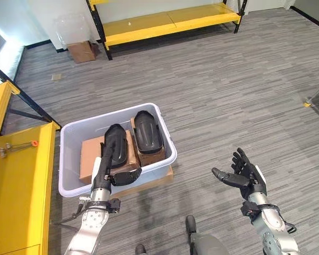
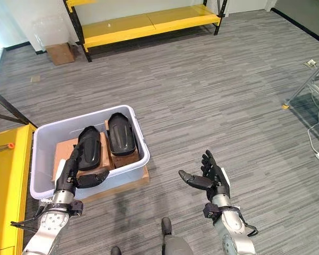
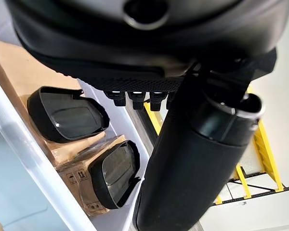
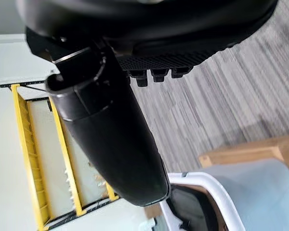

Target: Move parts from the plastic box to the shelf.

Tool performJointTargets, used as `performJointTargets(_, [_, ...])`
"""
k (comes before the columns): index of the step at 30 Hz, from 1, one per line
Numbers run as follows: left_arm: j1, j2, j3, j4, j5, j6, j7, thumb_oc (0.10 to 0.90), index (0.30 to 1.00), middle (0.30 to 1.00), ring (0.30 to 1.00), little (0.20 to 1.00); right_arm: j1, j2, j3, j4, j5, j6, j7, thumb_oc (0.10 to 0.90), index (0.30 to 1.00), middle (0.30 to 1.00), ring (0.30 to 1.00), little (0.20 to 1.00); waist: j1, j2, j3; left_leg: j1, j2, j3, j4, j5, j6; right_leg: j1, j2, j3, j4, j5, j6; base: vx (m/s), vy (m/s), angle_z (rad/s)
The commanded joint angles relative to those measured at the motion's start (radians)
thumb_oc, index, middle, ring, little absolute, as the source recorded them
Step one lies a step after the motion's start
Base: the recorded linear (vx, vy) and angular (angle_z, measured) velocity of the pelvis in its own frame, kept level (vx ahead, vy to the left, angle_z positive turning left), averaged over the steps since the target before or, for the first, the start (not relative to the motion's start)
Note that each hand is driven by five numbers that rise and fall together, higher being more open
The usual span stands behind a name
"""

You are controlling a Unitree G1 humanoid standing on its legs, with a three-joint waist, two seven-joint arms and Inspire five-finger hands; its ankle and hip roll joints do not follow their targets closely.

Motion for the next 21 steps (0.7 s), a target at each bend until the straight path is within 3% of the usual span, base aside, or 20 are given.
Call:
performJointTargets(1, [-0.043, 0.076, 0.063, -0.079, 0.050, -0.089, 0.049, 0.900, 1.000, 1.000, 1.000, 1.000, -0.032, -0.005, -0.036, -0.143, 0.017, -0.125, 0.040, 0.900, 1.000, 1.000, 1.000, 1.000, -0.012, -0.065, -0.038, -0.062, -0.084, 0.046, 0.224, -0.003, 0.052, 0.084, -0.053, 0.029, 0.022, -0.088, 0.009, 0.05, -0.082, 0.25])
performJointTargets(2, [-0.050, 0.079, 0.066, -0.078, 0.047, -0.104, 0.062, 0.900, 1.000, 1.000, 1.000, 1.000, -0.033, -0.004, -0.034, -0.131, 0.013, -0.120, 0.051, 0.900, 1.000, 1.000, 1.000, 1.000, -0.006, -0.062, -0.031, -0.092, -0.103, 0.035, 0.229, -0.009, 0.058, 0.095, -0.048, 0.036, 0.027, -0.096, 0.007, 0.17, 0.013, 0.30])
performJointTargets(4, [-0.050, 0.081, 0.081, -0.088, 0.055, -0.126, 0.098, 0.900, 1.000, 1.000, 1.000, 1.000, -0.038, -0.002, -0.024, -0.106, 0.010, -0.108, 0.067, 0.900, 1.000, 1.000, 1.000, 1.000, 0.007, -0.046, -0.019, -0.094, -0.113, 0.029, 0.104, 0.004, 0.057, 0.122, -0.038, 0.047, 0.034, -0.118, 0.015, 0.22, 0.111, 0.19])
performJointTargets(7, [-0.033, 0.081, 0.107, -0.093, 0.043, -0.111, 0.135, 0.900, 1.000, 1.000, 1.000, 1.000, -0.019, -0.006, -0.030, -0.107, 0.018, -0.089, 0.094, 0.900, 1.000, 1.000, 1.000, 1.000, 0.020, -0.042, -0.020, -0.075, -0.075, 0.008, -0.083, 0.076, 0.033, 0.168, -0.041, 0.044, 0.024, -0.139, 0.020, 0.23, 0.190, 0.03])
performJointTargets(9, [-0.033, 0.082, 0.123, -0.061, 0.040, -0.119, 0.144, 0.900, 1.000, 1.000, 1.000, 1.000, -0.007, -0.015, -0.024, -0.104, 0.016, -0.087, 0.115, 0.900, 1.000, 1.000, 1.000, 1.000, 0.026, -0.046, -0.023, -0.081, -0.025, -0.009, -0.224, 0.102, 0.016, 0.201, -0.055, 0.043, 0.015, -0.153, 0.025, 0.28, 0.245, 0.06])
performJointTargets(12, [-0.036, 0.075, 0.133, -0.015, 0.020, -0.122, 0.141, 0.900, 1.000, 1.000, 1.000, 1.000, -0.002, -0.024, -0.012, -0.089, 0.002, -0.082, 0.141, 0.900, 1.000, 1.000, 1.000, 1.000, 0.026, -0.056, -0.024, -0.109, 0.002, -0.012, -0.238, 0.054, 0.008, 0.228, -0.087, 0.029, 0.030, -0.179, 0.036, 0.25, 0.250, -0.11])
performJointTargets(15, [-0.030, 0.078, 0.134, 0.018, 0.061, -0.136, 0.117, 0.900, 1.000, 1.000, 1.000, 1.000, 0.007, -0.036, -0.006, -0.069, 0.008, -0.059, 0.169, 0.900, 1.000, 1.000, 1.000, 1.000, 0.031, -0.042, -0.029, -0.087, -0.003, -0.033, -0.238, 0.041, 0.003, 0.232, -0.095, 0.032, 0.051, -0.200, 0.044, 0.28, 0.308, -0.26])
performJointTargets(18, [-0.015, 0.076, 0.136, 0.014, 0.072, -0.126, 0.111, 0.900, 1.000, 1.000, 1.000, 1.000, 0.019, -0.036, -0.006, -0.053, 0.020, -0.049, 0.178, 0.900, 1.000, 1.000, 1.000, 1.000, 0.034, -0.032, -0.031, -0.062, -0.014, -0.031, -0.238, 0.041, 0.000, 0.236, -0.100, 0.024, 0.060, -0.205, 0.048, 0.24, 0.295, -0.34])
performJointTargets(21, [-0.011, 0.085, 0.141, 0.022, 0.084, -0.118, 0.129, 0.900, 1.000, 1.000, 1.000, 1.000, 0.033, -0.007, 0.000, -0.051, 0.028, -0.060, 0.191, 0.900, 1.000, 1.000, 1.000, 1.000, 0.045, -0.032, -0.043, -0.014, -0.062, -0.019, -0.226, 0.034, 0.016, 0.235, -0.125, 0.004, 0.044, -0.178, 0.079, 0.26, 0.332, -0.10])
